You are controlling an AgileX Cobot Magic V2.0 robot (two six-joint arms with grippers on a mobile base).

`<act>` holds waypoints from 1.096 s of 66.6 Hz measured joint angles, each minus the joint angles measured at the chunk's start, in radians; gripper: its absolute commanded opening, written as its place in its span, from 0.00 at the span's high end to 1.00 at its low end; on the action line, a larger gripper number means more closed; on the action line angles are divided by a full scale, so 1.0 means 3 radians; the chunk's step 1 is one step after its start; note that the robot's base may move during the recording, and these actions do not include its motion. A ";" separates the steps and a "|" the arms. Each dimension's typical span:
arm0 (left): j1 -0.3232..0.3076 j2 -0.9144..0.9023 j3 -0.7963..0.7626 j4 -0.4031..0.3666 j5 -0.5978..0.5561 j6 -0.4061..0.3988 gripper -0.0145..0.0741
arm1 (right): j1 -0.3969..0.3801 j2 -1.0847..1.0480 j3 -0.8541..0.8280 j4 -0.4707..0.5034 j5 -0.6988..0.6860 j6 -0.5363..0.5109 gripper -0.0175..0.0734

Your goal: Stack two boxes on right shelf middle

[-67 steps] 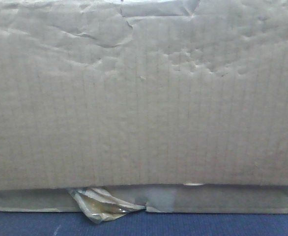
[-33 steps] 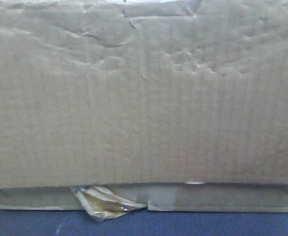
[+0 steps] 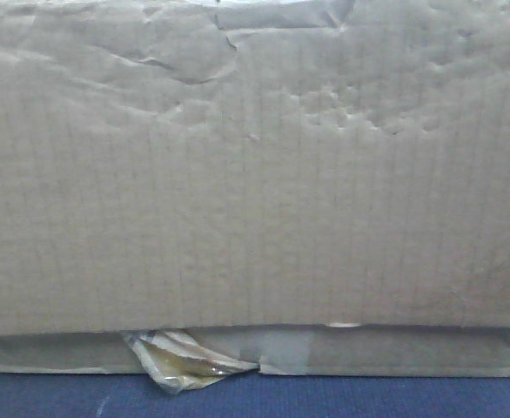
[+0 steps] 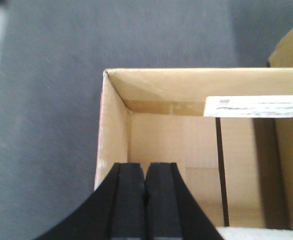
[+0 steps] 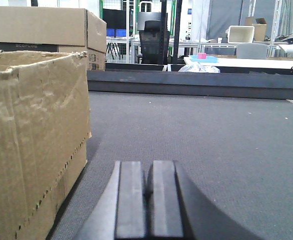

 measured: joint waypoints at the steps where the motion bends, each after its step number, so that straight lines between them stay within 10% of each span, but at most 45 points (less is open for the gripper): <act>1: 0.0033 0.0039 -0.0016 -0.0049 0.0007 0.0018 0.94 | 0.0000 0.0000 0.0000 0.0000 0.0000 0.0000 0.99; 21: 0.0223 0.0473 -0.0066 -0.0003 0.0043 0.0156 0.92 | 0.0000 0.0000 0.0000 0.0000 0.0000 0.0000 0.99; 44: 0.0223 0.0486 -0.0079 0.0124 0.0003 0.0171 0.46 | 0.0000 0.0000 0.0000 0.0000 0.0000 0.0000 0.99; 73: 0.0223 0.0510 0.0269 0.0124 -0.0173 0.0164 0.54 | 0.0000 0.0000 0.0000 0.0000 0.0000 0.0000 0.99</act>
